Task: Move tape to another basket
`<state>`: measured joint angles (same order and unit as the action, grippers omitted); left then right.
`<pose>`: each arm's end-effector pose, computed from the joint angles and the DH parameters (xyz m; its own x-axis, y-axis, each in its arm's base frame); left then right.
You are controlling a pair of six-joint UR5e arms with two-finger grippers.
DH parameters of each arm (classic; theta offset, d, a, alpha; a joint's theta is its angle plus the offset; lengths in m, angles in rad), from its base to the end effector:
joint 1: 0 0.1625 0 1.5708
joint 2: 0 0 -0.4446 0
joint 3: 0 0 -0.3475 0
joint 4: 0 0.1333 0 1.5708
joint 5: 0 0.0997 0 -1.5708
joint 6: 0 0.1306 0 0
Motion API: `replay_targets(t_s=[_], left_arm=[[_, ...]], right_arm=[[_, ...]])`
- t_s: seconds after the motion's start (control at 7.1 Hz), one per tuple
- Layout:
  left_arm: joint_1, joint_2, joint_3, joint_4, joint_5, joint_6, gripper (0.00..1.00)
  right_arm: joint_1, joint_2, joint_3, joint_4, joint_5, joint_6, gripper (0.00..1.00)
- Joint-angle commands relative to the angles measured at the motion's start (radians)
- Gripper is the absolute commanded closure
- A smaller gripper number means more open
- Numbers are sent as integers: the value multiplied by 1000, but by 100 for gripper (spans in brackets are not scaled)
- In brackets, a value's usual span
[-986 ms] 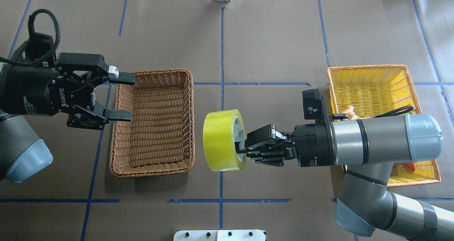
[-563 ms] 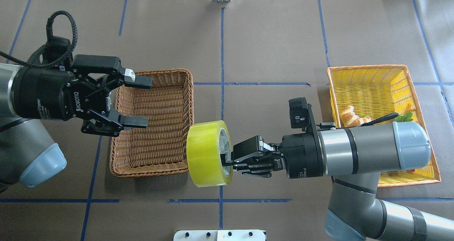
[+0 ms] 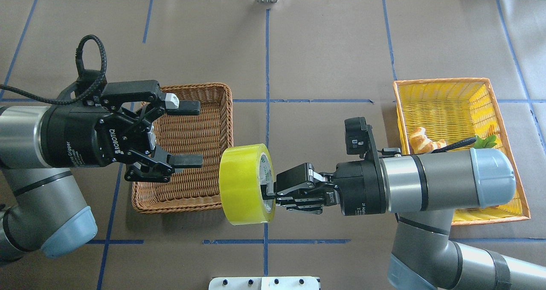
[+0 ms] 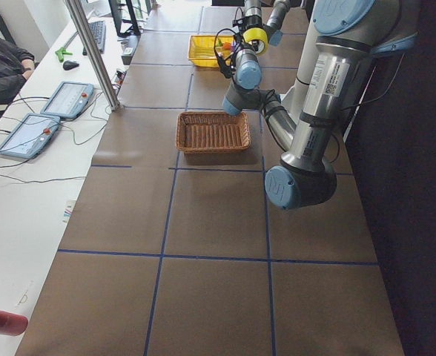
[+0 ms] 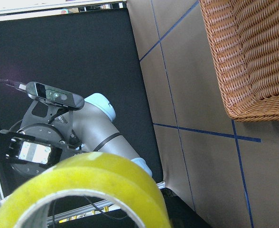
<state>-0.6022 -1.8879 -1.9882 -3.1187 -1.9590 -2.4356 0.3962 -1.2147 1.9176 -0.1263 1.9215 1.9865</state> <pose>0.3011 -0.3087 0.1976 -0.5684 -0.4640 -0.6795 -0.2226 0.8817 -0.4159 -0.3982 -0.2624 0.2041 -0.4992 0.2023 0.8426 0.1146 0.9792 -0.1672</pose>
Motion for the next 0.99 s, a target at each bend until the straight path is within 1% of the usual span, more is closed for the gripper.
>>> replay_targets(t_s=[0.0,0.14,0.7,0.85], left_arm=[[42,0,2,-12,55,-13,0],[70,-2,2,-14,83,-13,0],[76,-5,-3,-12,83,-14,0],[93,-8,-3,-9,83,-13,0]], right_arm=[[-5,12,0,1,-13,0,98],[-19,18,-2,-1,-27,0,98],[-49,23,-15,-6,-70,-2,98],[-59,36,-20,-6,-82,-2,98]])
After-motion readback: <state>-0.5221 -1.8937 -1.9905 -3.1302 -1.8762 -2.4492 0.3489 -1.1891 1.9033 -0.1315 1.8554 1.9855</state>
